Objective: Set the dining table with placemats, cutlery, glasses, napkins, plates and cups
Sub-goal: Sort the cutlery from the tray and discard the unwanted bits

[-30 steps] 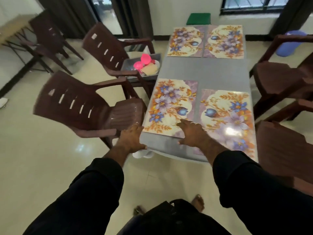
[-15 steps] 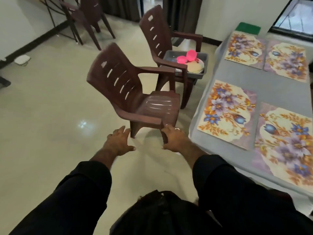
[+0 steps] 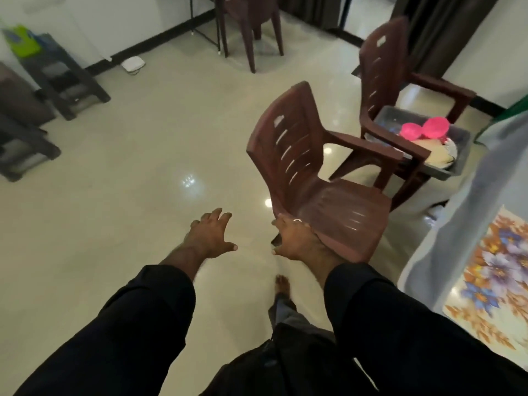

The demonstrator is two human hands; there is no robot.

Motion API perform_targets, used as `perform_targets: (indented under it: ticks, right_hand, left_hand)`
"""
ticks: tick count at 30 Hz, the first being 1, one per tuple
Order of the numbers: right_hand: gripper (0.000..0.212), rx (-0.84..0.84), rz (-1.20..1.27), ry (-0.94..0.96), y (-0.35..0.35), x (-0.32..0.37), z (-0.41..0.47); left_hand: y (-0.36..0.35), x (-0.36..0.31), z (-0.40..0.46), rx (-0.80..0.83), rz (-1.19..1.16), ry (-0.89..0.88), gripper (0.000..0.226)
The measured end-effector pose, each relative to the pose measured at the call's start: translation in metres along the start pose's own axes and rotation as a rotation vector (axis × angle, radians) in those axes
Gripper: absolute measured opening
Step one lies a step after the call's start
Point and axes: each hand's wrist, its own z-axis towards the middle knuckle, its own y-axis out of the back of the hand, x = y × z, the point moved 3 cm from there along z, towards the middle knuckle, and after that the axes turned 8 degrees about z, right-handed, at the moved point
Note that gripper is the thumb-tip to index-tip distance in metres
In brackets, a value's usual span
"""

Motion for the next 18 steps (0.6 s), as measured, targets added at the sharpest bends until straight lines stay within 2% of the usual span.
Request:
perform_targets:
  ticks: [10,15,18]
  right_hand:
    - [0.083,0.055,-0.122,0.2,0.076,0.099,0.213]
    - [0.075,0.103,-0.118,0.238,0.098,0.15,0.31]
    - [0.073,0.089,-0.101,0.192,0.113,0.174,0.372]
  left_hand:
    - [0.057,0.138,0.118,0.005,-0.153,0.198,0.103]
    - [0.078,0.225,0.183,0.017,-0.172,0.22,0.102]
    - [0.096,0.279,0.238,0.015,-0.147,0.184,0.1]
